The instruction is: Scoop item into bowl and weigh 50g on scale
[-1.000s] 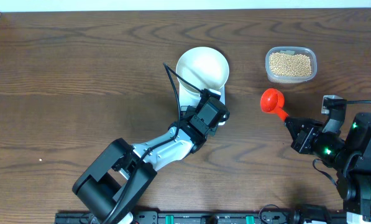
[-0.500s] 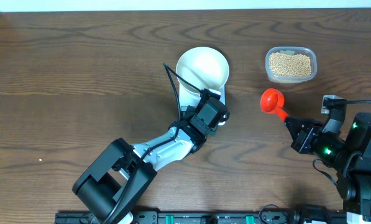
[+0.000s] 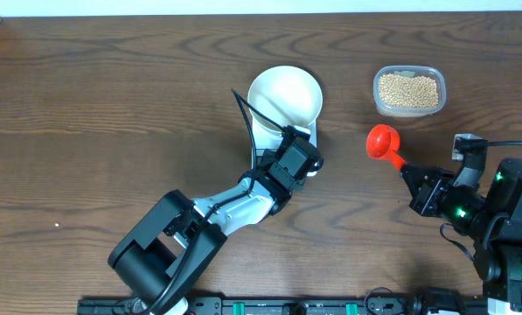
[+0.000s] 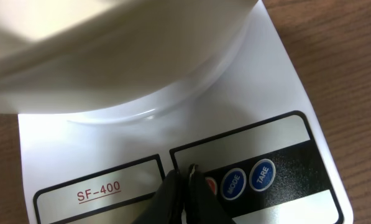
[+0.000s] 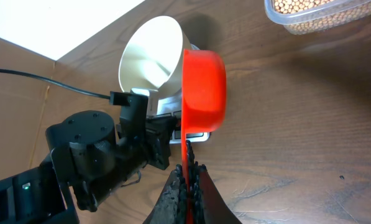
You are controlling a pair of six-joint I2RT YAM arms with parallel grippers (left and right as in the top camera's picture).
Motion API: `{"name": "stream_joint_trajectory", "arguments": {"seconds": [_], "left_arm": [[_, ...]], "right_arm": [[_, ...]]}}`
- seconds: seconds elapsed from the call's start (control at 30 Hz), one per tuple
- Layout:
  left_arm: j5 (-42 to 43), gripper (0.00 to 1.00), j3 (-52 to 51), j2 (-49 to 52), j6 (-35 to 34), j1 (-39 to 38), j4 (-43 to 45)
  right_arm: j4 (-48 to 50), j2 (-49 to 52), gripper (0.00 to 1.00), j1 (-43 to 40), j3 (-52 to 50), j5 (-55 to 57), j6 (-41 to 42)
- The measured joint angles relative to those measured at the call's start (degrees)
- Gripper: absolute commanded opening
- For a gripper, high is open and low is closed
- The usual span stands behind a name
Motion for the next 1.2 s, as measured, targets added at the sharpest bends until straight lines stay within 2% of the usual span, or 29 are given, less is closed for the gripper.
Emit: {"name": "stream_joint_trajectory", "arguments": {"seconds": [1.2], "left_arm": [[1.7, 0.08, 0.2, 0.2, 0.0, 0.3, -0.2]], "right_arm": [[0.2, 0.0, 0.01, 0.0, 0.0, 0.0, 0.0]]}}
